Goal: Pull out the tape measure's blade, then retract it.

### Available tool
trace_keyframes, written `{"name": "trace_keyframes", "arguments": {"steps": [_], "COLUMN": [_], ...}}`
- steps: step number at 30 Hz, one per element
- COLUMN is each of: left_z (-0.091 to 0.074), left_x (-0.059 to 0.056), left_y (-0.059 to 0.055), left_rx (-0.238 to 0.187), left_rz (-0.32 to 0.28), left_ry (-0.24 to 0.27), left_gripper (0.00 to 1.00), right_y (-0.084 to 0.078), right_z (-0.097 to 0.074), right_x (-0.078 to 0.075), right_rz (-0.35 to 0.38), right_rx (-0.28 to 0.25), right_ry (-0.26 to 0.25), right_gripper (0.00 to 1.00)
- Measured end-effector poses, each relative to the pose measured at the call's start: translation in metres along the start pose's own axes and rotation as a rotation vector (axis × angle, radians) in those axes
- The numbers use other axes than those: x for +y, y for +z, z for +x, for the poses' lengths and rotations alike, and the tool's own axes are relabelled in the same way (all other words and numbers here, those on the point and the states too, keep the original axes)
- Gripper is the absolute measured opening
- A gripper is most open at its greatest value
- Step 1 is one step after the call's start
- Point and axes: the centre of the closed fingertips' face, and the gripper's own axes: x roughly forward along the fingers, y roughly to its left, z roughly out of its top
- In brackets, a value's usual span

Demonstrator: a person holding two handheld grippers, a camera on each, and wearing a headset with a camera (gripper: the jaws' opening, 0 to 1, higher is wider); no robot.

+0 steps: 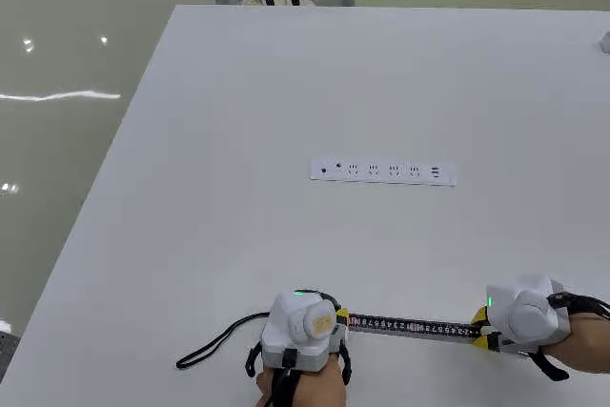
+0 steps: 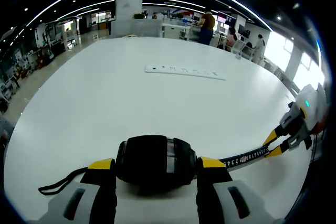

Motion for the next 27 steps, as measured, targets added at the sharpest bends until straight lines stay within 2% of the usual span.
{"name": "trace_keyframes", "arguments": {"steps": [27], "left_z": [0.0], "left_x": [0.0], "left_y": [-0.001], "left_rx": [0.015], "left_rz": [-0.009], "left_ry": [-0.003], "left_gripper": [0.58], "right_y": [0.029], "right_z": [0.013], "right_x": [-0.001], "right_rz": [-0.034], "right_rx": [-0.033], "right_ry": [0.002], "right_gripper": [0.14]}}
